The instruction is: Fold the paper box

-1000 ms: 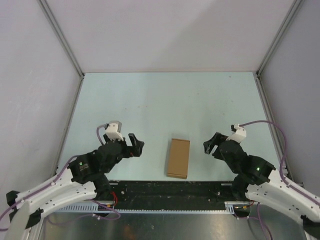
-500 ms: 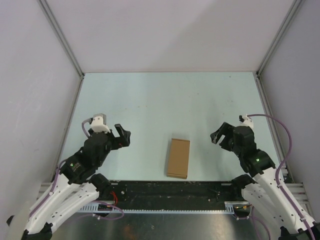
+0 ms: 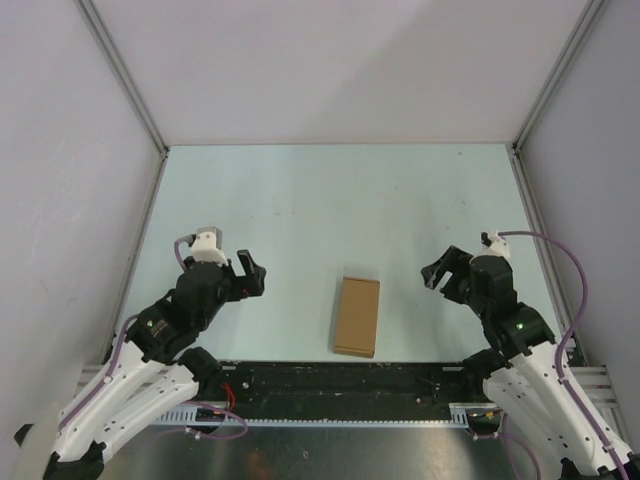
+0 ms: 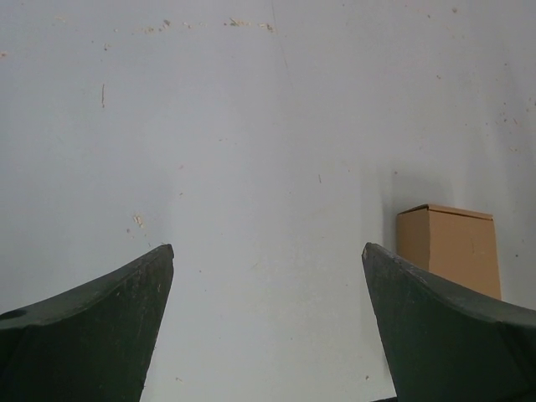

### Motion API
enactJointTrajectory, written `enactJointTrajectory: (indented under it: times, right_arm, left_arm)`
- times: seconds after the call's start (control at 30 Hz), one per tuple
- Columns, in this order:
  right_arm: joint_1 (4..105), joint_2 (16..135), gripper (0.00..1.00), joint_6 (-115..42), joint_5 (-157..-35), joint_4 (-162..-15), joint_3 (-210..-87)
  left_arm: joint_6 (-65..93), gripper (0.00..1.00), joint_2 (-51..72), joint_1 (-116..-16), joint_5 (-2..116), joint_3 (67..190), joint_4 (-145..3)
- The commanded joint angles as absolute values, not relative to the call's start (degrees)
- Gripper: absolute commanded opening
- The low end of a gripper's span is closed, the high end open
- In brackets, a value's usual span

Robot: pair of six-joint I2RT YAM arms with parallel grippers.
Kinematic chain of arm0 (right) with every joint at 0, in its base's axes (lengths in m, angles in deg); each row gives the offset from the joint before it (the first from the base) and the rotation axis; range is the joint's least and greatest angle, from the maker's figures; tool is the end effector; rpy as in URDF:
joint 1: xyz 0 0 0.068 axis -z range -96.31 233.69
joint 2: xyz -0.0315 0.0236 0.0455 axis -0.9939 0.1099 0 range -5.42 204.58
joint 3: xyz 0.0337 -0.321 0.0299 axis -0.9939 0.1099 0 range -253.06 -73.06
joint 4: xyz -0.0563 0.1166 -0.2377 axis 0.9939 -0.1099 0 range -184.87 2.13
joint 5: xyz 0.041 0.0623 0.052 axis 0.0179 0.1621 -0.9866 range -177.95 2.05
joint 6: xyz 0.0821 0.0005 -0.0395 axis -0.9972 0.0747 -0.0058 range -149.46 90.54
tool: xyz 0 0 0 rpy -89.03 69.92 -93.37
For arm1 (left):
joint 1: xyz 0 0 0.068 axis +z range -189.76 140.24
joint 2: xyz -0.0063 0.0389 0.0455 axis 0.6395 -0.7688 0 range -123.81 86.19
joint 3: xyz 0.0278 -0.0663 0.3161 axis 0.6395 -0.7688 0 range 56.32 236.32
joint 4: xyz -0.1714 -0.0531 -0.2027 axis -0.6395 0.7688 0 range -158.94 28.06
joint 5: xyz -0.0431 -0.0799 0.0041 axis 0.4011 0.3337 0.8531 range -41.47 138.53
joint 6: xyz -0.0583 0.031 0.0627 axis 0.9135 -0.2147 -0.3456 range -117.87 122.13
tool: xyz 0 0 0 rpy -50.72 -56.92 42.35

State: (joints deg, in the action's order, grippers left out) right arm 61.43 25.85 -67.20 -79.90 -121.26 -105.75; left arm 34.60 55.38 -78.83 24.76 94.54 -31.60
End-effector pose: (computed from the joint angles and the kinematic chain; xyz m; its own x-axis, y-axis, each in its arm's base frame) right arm 0.1281 0.0401 0.2622 -0.5498 0.4299 -0.7162 0.0903 0.8830 0.4607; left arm 0.1153 -0.0512 0.2939 -0.4910 -0.2341 -0.8391 0.0501 0.9540 -0.2955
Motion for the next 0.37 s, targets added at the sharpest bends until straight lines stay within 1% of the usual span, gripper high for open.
enactJointTrajectory:
  times: [0.0, 0.17, 0.33]
  right_arm:
    - [61.63, 24.2, 0.8, -68.84, -80.13, -122.5, -107.08]
    - [61.63, 23.23, 0.8, -69.46, -78.73, -123.12, -107.08]
    - [61.63, 23.14, 0.79, -69.8, -77.94, -121.98, -106.99]
  left_arm:
    - [33.43, 1.0, 55.78, -78.61, 24.27, 96.31, -31.76]
    - [32.46, 1.0, 55.78, -78.61, 24.36, 96.66, -31.41]
    - [32.45, 1.0, 52.71, -78.61, 23.39, 97.63, -30.44]
